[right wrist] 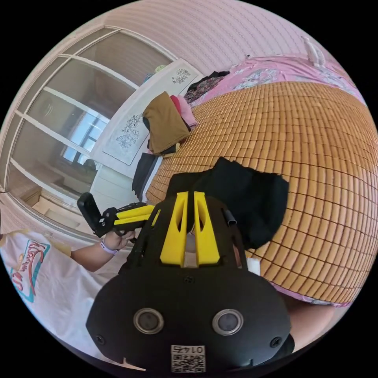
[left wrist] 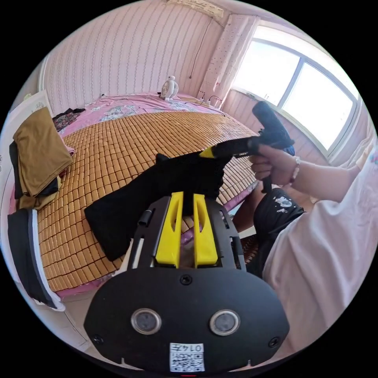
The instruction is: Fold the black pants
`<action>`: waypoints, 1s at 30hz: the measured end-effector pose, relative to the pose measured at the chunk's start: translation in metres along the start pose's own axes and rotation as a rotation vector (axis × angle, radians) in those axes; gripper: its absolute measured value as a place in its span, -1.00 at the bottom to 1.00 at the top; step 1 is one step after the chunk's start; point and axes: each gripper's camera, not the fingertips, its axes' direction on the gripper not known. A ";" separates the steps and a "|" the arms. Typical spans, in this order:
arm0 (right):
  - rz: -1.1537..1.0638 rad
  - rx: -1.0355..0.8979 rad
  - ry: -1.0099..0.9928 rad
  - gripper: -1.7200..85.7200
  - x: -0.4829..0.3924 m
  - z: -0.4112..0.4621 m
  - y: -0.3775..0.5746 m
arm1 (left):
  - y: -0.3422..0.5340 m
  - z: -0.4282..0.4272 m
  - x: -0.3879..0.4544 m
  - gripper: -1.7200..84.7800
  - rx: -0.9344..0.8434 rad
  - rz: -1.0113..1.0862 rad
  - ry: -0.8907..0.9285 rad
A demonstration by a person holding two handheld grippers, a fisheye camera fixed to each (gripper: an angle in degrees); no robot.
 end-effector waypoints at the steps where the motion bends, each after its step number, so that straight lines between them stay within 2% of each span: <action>1: 0.018 0.074 0.027 -0.90 0.008 -0.035 0.008 | -0.001 -0.001 -0.004 -0.88 -0.010 0.001 -0.032; 3: 0.022 0.222 0.066 -0.90 0.014 -0.100 0.021 | -0.006 0.002 -0.027 -0.87 -0.066 -0.035 -0.168; 6: -0.008 0.429 0.353 -0.89 0.011 -0.210 0.046 | -0.013 0.014 -0.070 -0.83 -0.118 -0.171 -0.199; 8: 0.103 0.526 0.594 -0.85 0.025 -0.277 0.068 | -0.019 0.022 -0.095 -0.80 -0.155 -0.269 -0.254; 10: 0.214 0.578 0.749 -0.79 0.045 -0.310 0.088 | -0.021 0.031 -0.113 -0.78 -0.188 -0.360 -0.322; 12: 0.347 0.542 0.862 -0.75 0.070 -0.324 0.105 | -0.021 0.052 -0.129 -0.77 -0.300 -0.450 -0.323; 14: 0.457 0.490 0.840 -0.73 0.096 -0.322 0.127 | -0.023 0.050 -0.129 -0.78 -0.265 -0.457 -0.326; 16: 0.488 0.458 0.774 -0.73 0.110 -0.306 0.140 | -0.028 0.051 -0.129 -0.82 -0.300 -0.448 -0.323; 19: 0.543 0.344 0.732 -0.72 0.133 -0.269 0.154 | -0.036 0.047 -0.134 -0.88 -0.394 -0.394 -0.417; 23: 0.631 0.220 0.700 -0.71 0.158 -0.235 0.166 | -0.022 0.024 -0.172 -0.93 -0.456 -0.522 -0.518; 27: 0.665 0.241 0.712 -0.72 0.169 -0.236 0.173 | -0.011 -0.011 -0.194 -0.96 -0.408 -0.596 -0.576; 30: 0.692 0.284 0.685 -0.73 0.181 -0.242 0.170 | -0.006 -0.025 -0.202 -0.96 -0.386 -0.612 -0.555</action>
